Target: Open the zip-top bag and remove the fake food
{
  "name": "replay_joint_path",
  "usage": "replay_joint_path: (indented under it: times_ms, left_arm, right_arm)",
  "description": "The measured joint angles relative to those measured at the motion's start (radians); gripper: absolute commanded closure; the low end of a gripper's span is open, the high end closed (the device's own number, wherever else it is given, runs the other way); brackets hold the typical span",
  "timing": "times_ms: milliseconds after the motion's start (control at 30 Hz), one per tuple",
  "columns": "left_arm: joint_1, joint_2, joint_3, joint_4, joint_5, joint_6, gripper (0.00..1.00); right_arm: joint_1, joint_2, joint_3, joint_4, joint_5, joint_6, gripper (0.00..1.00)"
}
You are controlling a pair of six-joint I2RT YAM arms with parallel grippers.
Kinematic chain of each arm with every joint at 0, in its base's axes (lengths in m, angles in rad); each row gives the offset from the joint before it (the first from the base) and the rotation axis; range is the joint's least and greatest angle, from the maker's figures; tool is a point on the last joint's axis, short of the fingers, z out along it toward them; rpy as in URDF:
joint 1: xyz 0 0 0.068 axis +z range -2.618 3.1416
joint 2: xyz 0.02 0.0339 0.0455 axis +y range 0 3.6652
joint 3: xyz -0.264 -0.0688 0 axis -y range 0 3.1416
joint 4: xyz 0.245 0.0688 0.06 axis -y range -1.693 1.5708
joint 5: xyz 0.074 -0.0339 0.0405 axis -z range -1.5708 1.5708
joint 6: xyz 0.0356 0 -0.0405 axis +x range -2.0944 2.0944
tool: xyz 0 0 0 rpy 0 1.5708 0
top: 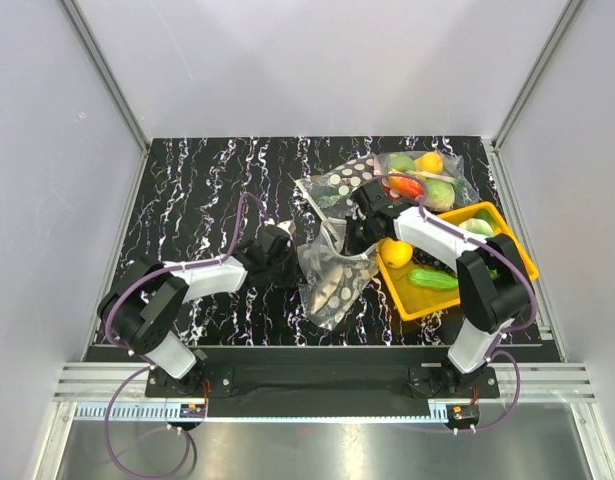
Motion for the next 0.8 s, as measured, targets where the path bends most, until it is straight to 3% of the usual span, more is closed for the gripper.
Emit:
replay_joint_path:
  times_ms: [500, 800]
  left_arm:
    - [-0.003, -0.006, 0.008, 0.031, -0.015, -0.001, 1.00]
    - [-0.003, -0.005, 0.022, 0.000, -0.016, 0.015, 1.00]
  right_arm:
    - [-0.108, -0.068, 0.002, -0.013, -0.080, 0.031, 1.00]
    - [-0.134, -0.067, -0.074, 0.040, -0.114, 0.034, 0.94]
